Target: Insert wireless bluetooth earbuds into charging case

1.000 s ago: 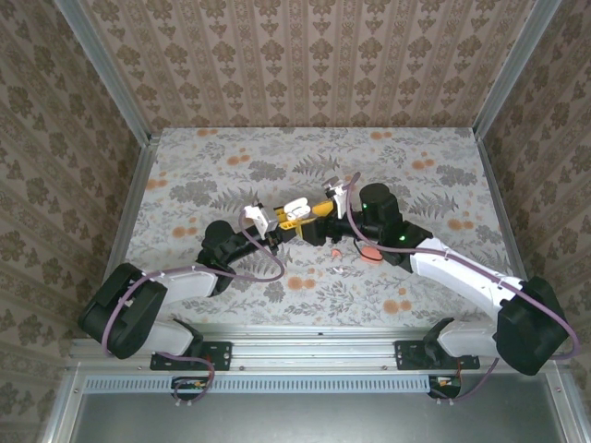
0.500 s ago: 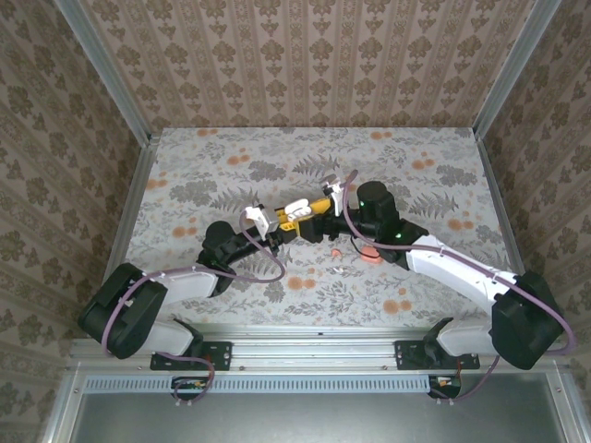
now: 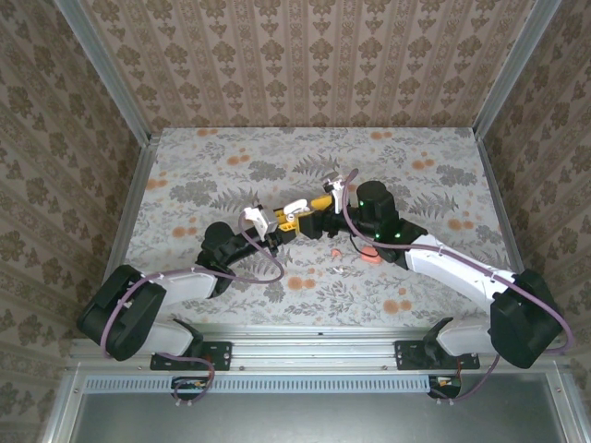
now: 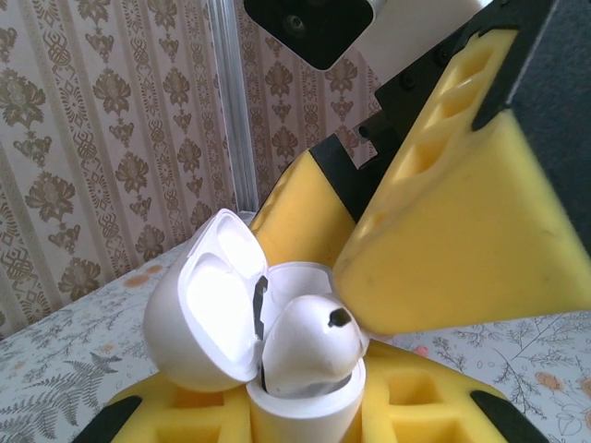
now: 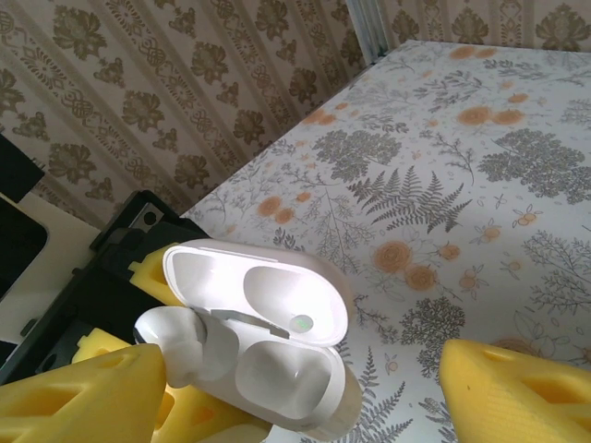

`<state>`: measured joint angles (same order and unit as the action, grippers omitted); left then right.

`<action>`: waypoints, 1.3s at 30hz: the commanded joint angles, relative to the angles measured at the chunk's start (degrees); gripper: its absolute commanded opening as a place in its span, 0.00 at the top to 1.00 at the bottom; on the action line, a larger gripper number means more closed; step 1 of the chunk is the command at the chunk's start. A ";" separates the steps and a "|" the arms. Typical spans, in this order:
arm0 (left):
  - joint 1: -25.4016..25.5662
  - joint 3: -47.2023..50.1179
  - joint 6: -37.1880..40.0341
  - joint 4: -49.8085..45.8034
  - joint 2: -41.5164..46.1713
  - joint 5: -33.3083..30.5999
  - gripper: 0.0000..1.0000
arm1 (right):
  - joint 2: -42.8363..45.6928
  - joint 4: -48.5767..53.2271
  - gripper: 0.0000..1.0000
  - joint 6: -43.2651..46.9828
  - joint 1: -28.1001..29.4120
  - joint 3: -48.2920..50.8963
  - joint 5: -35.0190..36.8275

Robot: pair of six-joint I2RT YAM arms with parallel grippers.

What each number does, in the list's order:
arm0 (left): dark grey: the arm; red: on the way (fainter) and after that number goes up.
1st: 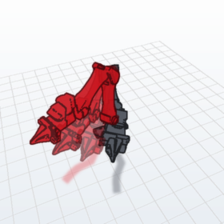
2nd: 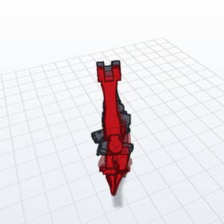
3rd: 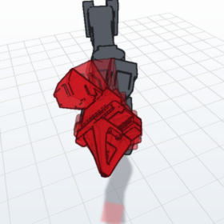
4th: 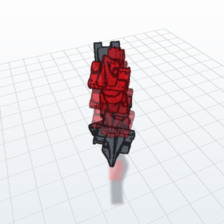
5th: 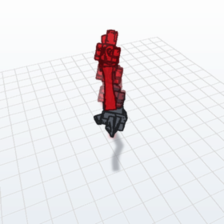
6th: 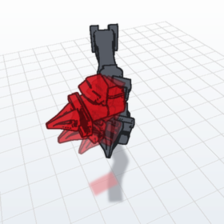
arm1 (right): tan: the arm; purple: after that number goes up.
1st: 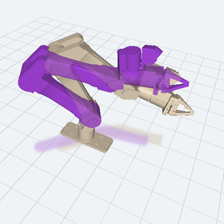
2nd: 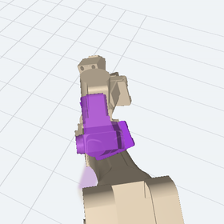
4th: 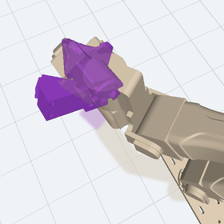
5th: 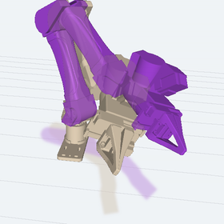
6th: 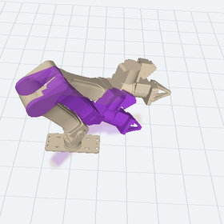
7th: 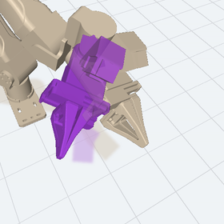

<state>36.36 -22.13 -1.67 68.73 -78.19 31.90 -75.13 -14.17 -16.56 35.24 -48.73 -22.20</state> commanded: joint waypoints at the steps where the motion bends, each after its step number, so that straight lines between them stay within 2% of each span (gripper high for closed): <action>1: 0.56 0.49 0.61 1.15 1.96 0.29 0.89 | -0.10 -2.07 0.21 -0.66 -0.34 -0.47 2.51; 17: 0.53 0.31 0.82 0.37 2.27 0.06 0.89 | 0.64 -4.73 0.21 -0.70 -0.60 -0.42 0.93; 26: 0.55 0.17 1.09 0.52 1.39 -0.02 0.90 | 4.02 -0.87 0.21 0.70 -0.70 -0.03 0.41; 30: 0.55 1.75 2.65 0.26 1.47 -2.00 0.90 | 6.40 5.56 0.22 1.60 -0.86 -0.83 1.16; 39: 0.60 5.26 3.17 0.69 0.83 -1.96 0.90 | 10.40 25.17 0.22 1.01 -2.19 -1.93 7.33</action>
<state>36.42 -18.22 0.10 68.62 -76.93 29.98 -66.37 1.28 -15.20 33.76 -49.58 -18.04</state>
